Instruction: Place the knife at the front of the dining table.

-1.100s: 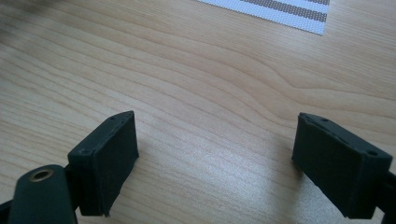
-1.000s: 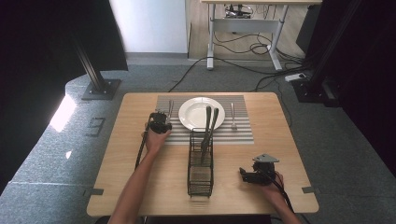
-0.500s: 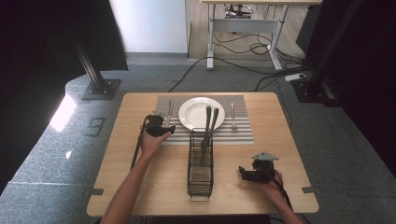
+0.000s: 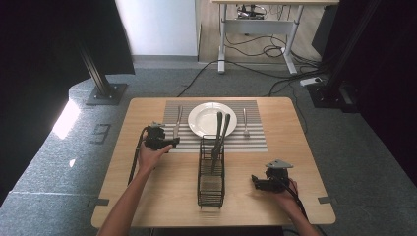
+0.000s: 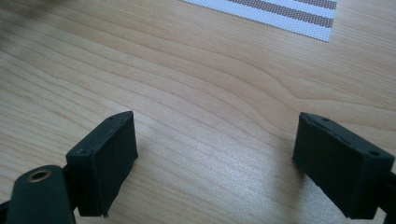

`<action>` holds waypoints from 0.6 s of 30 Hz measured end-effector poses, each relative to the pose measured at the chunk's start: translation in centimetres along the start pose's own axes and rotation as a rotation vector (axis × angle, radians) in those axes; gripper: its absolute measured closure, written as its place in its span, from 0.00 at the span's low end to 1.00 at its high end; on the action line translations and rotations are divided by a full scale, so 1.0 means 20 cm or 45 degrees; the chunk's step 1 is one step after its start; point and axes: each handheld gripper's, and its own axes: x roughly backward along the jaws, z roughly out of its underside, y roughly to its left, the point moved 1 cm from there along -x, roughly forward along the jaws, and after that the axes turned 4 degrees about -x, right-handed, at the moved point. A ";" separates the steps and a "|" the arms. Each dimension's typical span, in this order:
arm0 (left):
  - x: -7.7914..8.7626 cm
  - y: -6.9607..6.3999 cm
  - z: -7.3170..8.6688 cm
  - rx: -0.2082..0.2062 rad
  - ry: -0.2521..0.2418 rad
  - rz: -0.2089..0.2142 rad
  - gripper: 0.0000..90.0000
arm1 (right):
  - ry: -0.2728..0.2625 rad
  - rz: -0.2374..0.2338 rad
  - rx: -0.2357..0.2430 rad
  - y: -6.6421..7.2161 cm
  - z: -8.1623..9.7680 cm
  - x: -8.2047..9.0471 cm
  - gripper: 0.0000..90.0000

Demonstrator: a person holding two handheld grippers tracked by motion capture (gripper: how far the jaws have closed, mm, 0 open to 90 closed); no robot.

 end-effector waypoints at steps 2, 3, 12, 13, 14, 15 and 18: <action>0.03 -0.01 0.02 -0.006 -0.004 0.014 0.30 | 0.000 0.000 -0.001 0.00 0.00 0.00 0.15; 0.05 -0.02 0.03 -0.006 -0.013 0.016 0.30 | 0.000 0.001 -0.001 0.00 0.00 0.00 0.15; 0.23 -0.13 0.12 -0.074 -0.051 0.084 0.30 | -0.002 0.006 -0.005 0.00 0.00 0.00 0.15; 0.25 -0.14 0.13 -0.078 -0.051 0.089 0.30 | -0.001 0.006 -0.005 0.00 0.00 0.00 0.15; 0.27 -0.16 0.14 -0.091 -0.057 0.092 0.30 | -0.002 0.006 -0.005 0.00 0.00 0.00 0.15; 0.29 -0.18 0.15 -0.102 -0.059 0.100 0.30 | -0.001 0.005 -0.006 0.00 0.00 0.00 0.15; 0.35 -0.22 0.20 -0.112 -0.081 0.130 0.30 | -0.001 0.005 -0.006 0.00 0.00 0.00 0.15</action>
